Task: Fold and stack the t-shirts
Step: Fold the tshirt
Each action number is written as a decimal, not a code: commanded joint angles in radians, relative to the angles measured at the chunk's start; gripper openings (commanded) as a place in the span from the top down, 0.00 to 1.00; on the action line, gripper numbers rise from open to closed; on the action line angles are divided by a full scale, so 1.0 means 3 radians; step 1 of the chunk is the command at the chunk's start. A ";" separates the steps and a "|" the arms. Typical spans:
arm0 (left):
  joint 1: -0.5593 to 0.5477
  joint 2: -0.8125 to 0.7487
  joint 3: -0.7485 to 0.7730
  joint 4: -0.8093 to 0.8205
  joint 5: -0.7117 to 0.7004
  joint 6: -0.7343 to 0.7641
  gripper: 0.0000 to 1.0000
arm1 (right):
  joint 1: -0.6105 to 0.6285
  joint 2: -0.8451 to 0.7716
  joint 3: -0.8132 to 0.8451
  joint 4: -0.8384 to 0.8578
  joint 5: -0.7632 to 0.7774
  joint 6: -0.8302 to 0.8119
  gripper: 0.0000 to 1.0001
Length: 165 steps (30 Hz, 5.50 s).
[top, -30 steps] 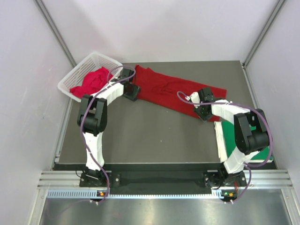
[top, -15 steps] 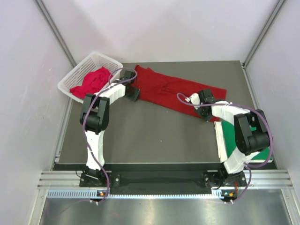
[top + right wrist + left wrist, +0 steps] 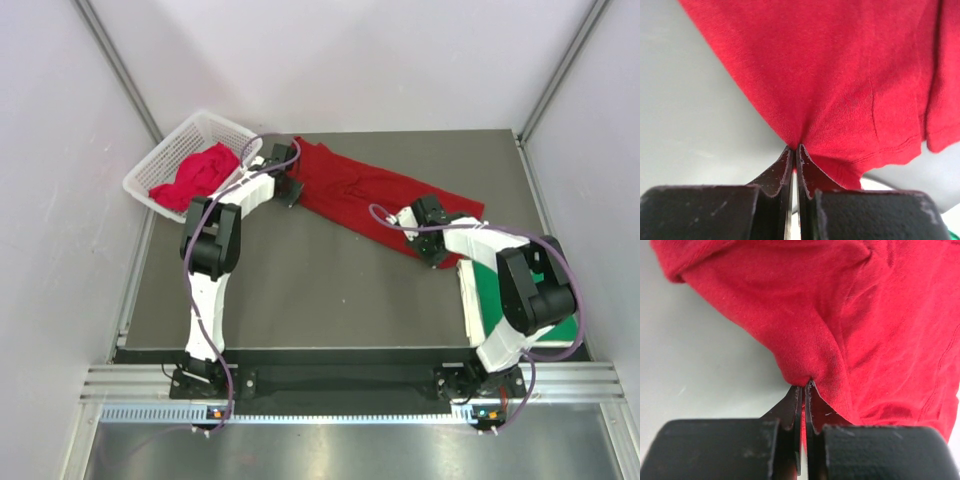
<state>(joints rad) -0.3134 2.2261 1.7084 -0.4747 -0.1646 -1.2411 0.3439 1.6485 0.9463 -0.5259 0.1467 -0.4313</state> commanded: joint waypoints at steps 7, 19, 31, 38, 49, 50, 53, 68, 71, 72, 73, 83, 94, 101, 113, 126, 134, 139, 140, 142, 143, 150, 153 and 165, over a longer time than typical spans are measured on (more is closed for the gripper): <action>0.0001 0.0214 0.0405 0.0171 -0.0208 0.0425 1.00 | 0.0551 0.0257 0.0409 -0.0548 -0.0238 0.0613 1.00; 0.0002 0.0321 0.0579 0.0411 0.0068 0.0777 0.81 | 0.1226 0.0298 0.0512 -0.0492 -0.0356 0.1422 1.00; 0.0017 0.0040 0.0523 0.0401 0.0334 0.1003 0.63 | 0.1809 0.0365 0.0573 -0.0369 -0.0473 0.1851 1.00; 0.0042 -0.0108 0.0615 -0.0150 0.0268 0.1100 0.64 | 0.2167 0.0594 0.0824 -0.0425 -0.0479 0.2030 1.00; 0.0063 -0.0497 0.0344 -0.0509 -0.0163 0.1320 0.63 | 0.2382 0.0697 0.1105 -0.0620 -0.0657 0.2403 0.97; 0.0068 -0.0527 0.0233 -0.0362 0.0000 0.1365 0.63 | 0.2407 0.0677 0.1136 -0.0610 -0.0713 0.2470 0.95; 0.0068 -0.0584 0.0094 -0.0243 0.0241 0.1366 0.63 | 0.2438 0.0682 0.1268 -0.0701 -0.0765 0.2521 0.90; 0.0068 -0.0236 0.0201 0.0094 0.0738 0.1499 0.65 | 0.0835 0.0292 0.1810 -0.0789 -0.1071 0.2256 0.59; 0.0073 -0.0114 0.0389 0.0044 0.0728 0.1550 0.65 | 0.0476 0.0486 0.2035 -0.0768 -0.1102 0.2205 0.59; 0.0073 -0.0027 0.0451 0.0013 0.0728 0.1575 0.65 | 0.0404 0.0538 0.2086 -0.0768 -0.1113 0.2205 0.59; 0.0073 0.0019 0.0548 0.0003 0.0707 0.1591 0.65 | 0.0337 0.0579 0.2127 -0.0773 -0.1113 0.2210 0.60; 0.0099 0.0642 0.1049 -0.0207 0.0411 0.1780 0.65 | -0.0021 0.0554 0.2113 -0.0722 -0.0934 0.2373 0.62; 0.0186 0.1287 0.1882 -0.0233 0.0507 0.1759 0.64 | -0.0083 0.0411 0.1790 -0.0584 -0.0714 0.2424 0.63; 0.0191 0.1604 0.2215 0.0140 0.0861 0.1775 0.61 | -0.0210 0.0462 0.1872 -0.0568 -0.0760 0.2343 0.63; 0.0226 0.0886 0.1894 0.0519 0.1633 0.1785 0.53 | -0.0420 0.0640 0.1928 -0.0201 -0.1450 0.2046 0.60; 0.0221 0.0050 0.0508 0.0360 0.1290 0.1672 0.51 | -0.0456 0.1954 0.3145 0.0347 -0.1946 0.2056 0.53; 0.0221 0.0244 0.0523 0.0366 0.1239 0.1713 0.51 | -0.0461 0.2568 0.3698 0.0801 -0.2176 0.2429 0.53; 0.0221 0.0464 0.0758 0.0115 0.1122 0.1780 0.52 | -0.0461 0.2849 0.3968 0.0970 -0.2059 0.2567 0.54; 0.0221 0.0469 0.0758 0.0105 0.1111 0.1790 0.52 | -0.0461 0.2885 0.3999 0.0996 -0.2044 0.2583 0.54; 0.0221 0.0480 0.0758 0.0084 0.1050 0.1816 0.52 | -0.0461 0.2962 0.4076 0.1123 -0.2074 0.2629 0.53; 0.0221 0.0485 0.0753 0.0064 0.1019 0.1826 0.52 | -0.0456 0.2987 0.4091 0.1180 -0.2089 0.2649 0.52; 0.0226 0.0566 0.0922 -0.0079 0.0866 0.1892 0.50 | -0.0456 0.3238 0.4347 0.1354 -0.2146 0.2828 0.51; 0.0226 0.0628 0.0978 -0.0069 0.0886 0.1877 0.50 | -0.0451 0.3315 0.4362 0.1405 -0.2161 0.2930 0.54; 0.0226 0.0888 0.1172 0.0028 0.0988 0.1938 0.52 | -0.0430 0.3397 0.4322 0.1635 -0.2100 0.3176 1.00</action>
<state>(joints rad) -0.2554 2.4275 2.0354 -0.4637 0.1543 -0.6998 0.2184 2.6644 2.2215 -0.0895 -0.5018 0.4984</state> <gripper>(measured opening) 0.478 0.044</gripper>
